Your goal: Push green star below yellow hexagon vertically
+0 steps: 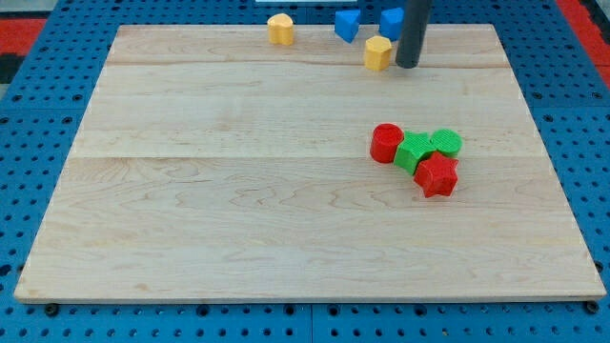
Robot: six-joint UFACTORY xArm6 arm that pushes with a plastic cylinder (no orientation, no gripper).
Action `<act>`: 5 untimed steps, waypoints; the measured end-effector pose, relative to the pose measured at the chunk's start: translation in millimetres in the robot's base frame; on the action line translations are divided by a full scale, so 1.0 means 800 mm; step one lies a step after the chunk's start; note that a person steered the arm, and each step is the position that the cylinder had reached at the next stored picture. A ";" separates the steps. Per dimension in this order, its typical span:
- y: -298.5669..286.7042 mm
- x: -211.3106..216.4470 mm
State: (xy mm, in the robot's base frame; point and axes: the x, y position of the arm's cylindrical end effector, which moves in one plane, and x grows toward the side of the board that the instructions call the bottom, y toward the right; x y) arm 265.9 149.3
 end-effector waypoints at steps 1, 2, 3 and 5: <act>-0.017 -0.013; -0.052 -0.004; -0.059 0.017; 0.067 0.115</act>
State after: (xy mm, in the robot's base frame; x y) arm 358.0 203.2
